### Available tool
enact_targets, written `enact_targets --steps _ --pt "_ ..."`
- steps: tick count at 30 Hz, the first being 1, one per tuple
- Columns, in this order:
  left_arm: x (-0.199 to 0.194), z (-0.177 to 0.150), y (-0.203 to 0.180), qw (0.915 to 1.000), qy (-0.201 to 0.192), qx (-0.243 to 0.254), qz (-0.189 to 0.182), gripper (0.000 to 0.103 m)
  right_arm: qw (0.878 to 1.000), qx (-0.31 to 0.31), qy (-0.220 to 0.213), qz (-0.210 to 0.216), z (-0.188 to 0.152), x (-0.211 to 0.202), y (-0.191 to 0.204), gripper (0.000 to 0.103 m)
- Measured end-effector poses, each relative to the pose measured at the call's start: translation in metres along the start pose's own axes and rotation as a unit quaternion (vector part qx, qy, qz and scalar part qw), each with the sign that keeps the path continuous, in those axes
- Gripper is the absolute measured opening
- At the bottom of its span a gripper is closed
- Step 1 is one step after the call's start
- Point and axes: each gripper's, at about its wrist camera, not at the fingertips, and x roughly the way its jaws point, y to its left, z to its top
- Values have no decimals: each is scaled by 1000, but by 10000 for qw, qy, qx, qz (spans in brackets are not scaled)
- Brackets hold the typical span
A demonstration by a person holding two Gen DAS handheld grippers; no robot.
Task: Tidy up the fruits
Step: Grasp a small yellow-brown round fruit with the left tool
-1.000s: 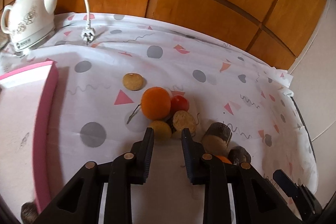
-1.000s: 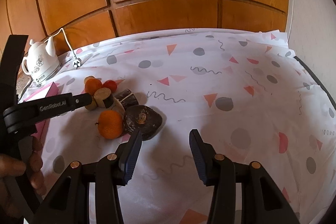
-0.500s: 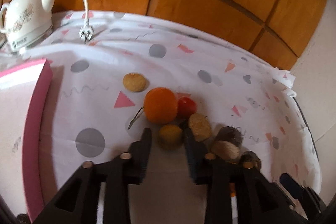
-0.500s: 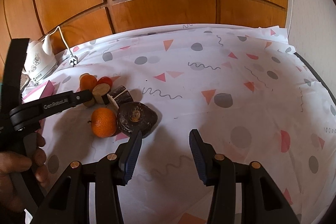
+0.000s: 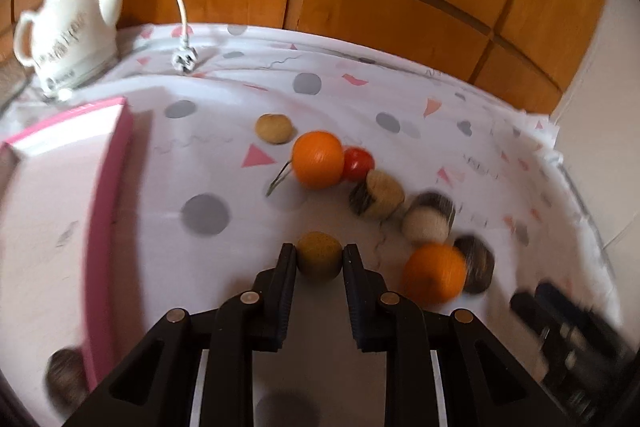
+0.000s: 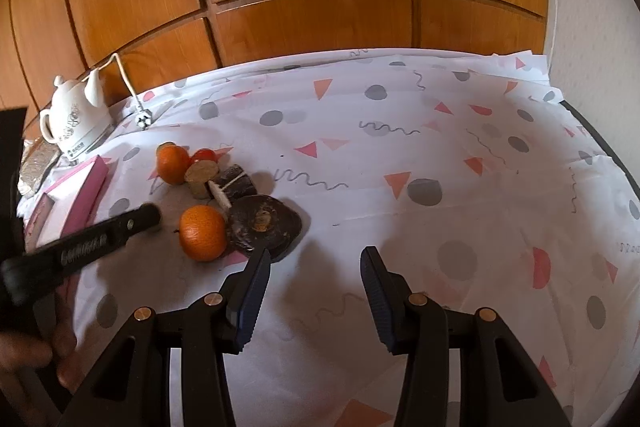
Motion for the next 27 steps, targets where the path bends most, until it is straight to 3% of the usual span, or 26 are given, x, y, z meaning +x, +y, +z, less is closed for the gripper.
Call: enact_targets --steps 6,9,13,27 --pt "-14 -25 2 9988 -268 325 235 24 9970 -38 129 756 -1 0 11 48" --pt "-12 -25 4 9989 -308 295 209 24 9919 15 335 1224 -1 7 18 48" --pt "-9 -25 6 9992 -294 213 160 24 9872 -28 547 1499 2 23 33 48" --pt "-7 -30 9 9993 -332 157 111 24 9875 103 617 1449 19 53 47 48"
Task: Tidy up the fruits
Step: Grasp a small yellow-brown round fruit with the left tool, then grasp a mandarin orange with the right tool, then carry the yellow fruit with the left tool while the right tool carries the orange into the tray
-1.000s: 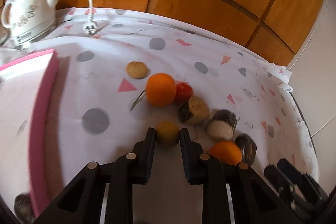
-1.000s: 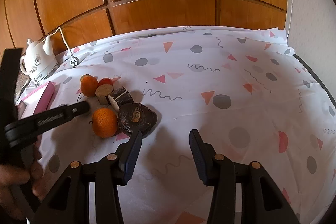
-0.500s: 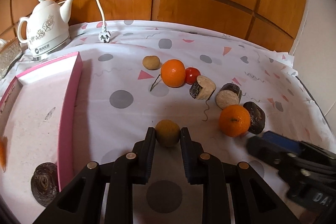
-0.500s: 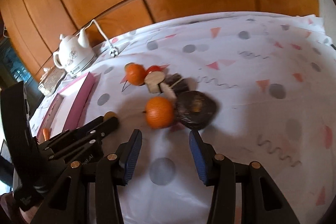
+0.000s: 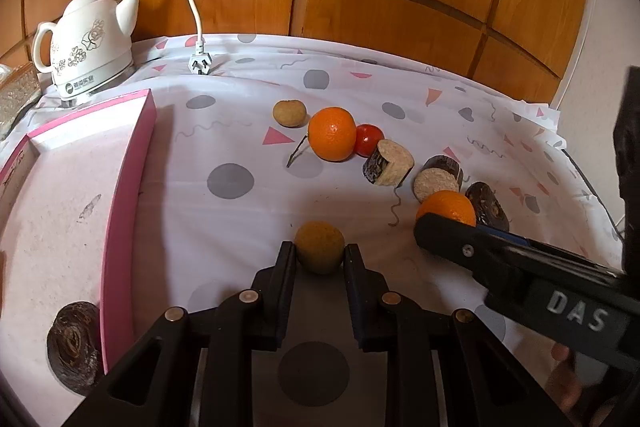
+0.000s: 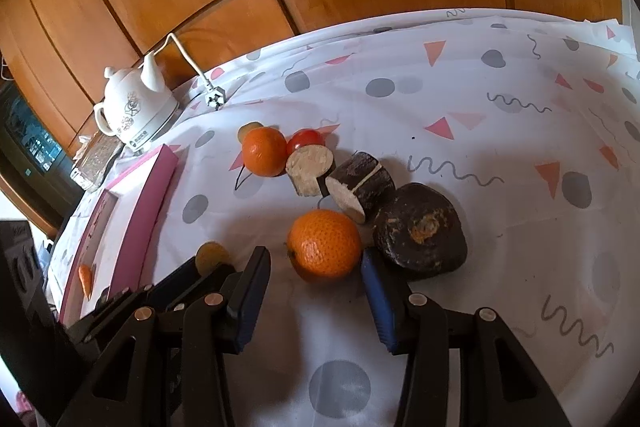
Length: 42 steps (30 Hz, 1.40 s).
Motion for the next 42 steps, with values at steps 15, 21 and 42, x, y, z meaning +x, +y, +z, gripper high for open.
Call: enact_targets --steps 15,21,42 --pt "-2 -1 -1 10000 -52 53 50 24 9953 -848 -233 -416 -18 -9 6 38" --pt "-6 -1 -4 9999 -37 130 88 24 9935 -966 -272 -544 -20 -7 9 38" --pt "-77 1 13 9991 -389 -84 113 24 9883 -1305 -102 -783 -28 -10 39 38"
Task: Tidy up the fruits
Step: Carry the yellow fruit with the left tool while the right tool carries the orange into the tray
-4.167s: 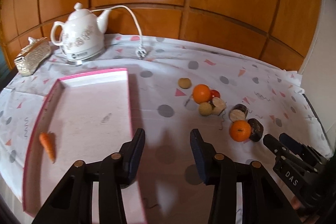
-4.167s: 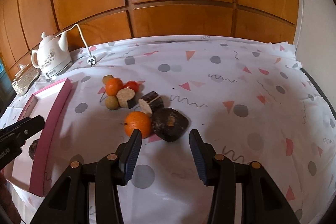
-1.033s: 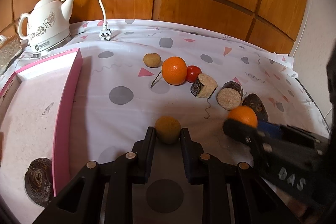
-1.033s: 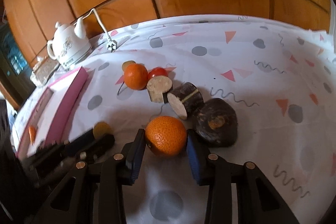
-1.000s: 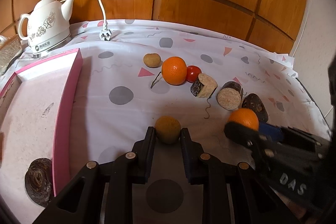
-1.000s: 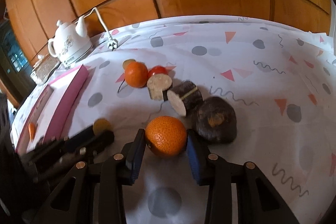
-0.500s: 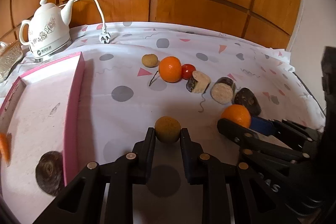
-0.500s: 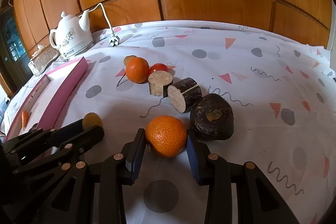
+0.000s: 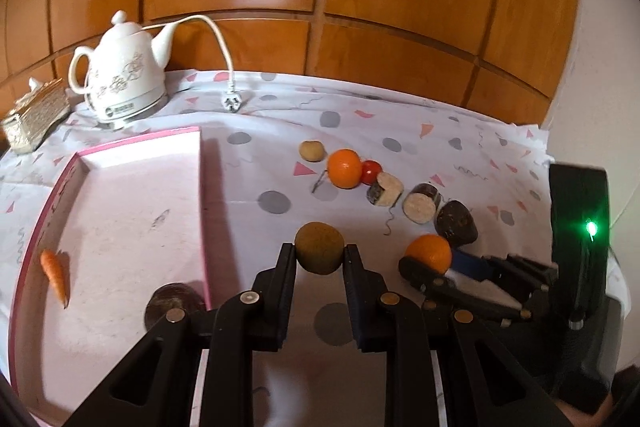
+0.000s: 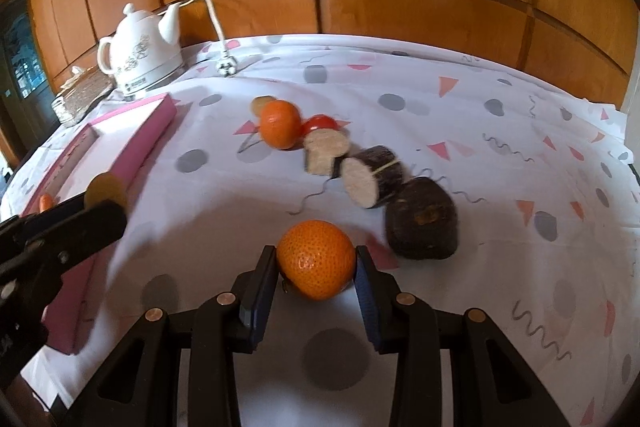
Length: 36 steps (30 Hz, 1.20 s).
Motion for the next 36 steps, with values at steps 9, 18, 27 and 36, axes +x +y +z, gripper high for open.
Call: enact_targets --steps 9,18,27,36 --pt "-16 6 19 9997 -92 -194 120 24 9997 -116 91 200 -5 -6 23 38" --pt "-28 10 77 9948 -97 -818 597 24 9981 -208 -163 548 9 -26 44 38" --pt "-25 17 139 9848 -32 -1162 1287 24 9887 -828 -361 1195 20 -46 97 38" --pt "-32 27 159 9773 -164 -1337 1638 36 9748 -1331 -277 1770 20 -48 152 38"
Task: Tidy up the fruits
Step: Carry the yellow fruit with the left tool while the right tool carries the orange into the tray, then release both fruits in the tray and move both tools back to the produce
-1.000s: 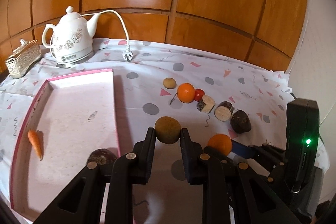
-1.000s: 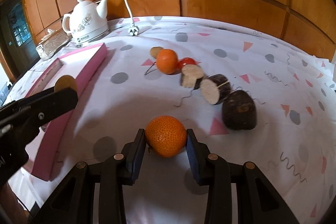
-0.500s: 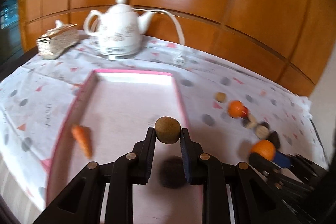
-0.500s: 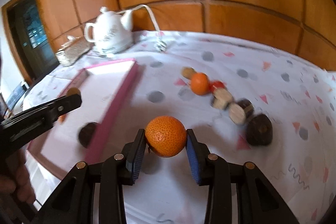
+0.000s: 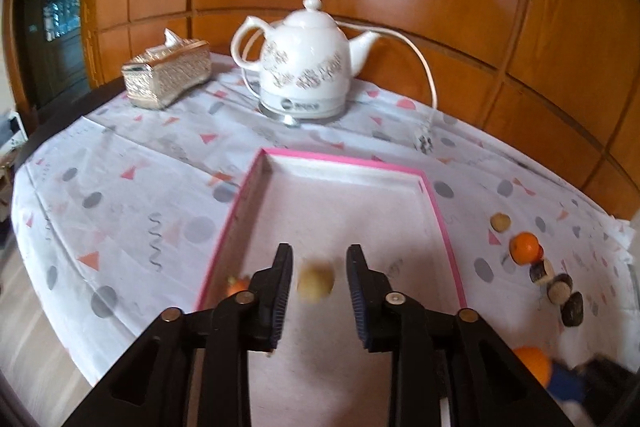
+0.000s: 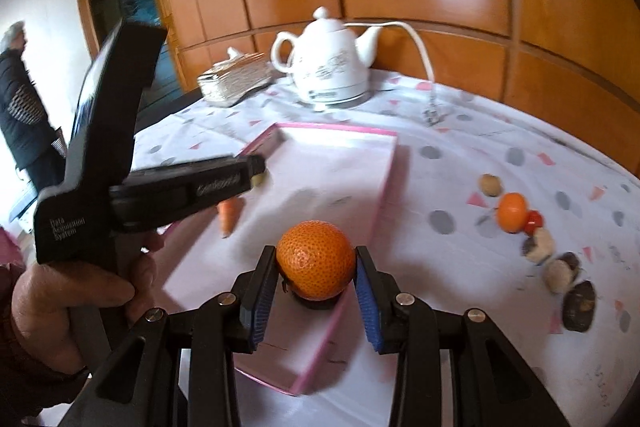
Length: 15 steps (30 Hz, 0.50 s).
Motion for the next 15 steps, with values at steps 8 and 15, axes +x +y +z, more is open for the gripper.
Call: enact_targets --steps 8,15 --pt "-20 5 9 9995 -242 -108 152 44 9995 -8 206 233 -4 18 13 40" --pt "-28 -2 4 9996 -241 -140 57 46 9996 267 -27 -44 -7 2 3 41"
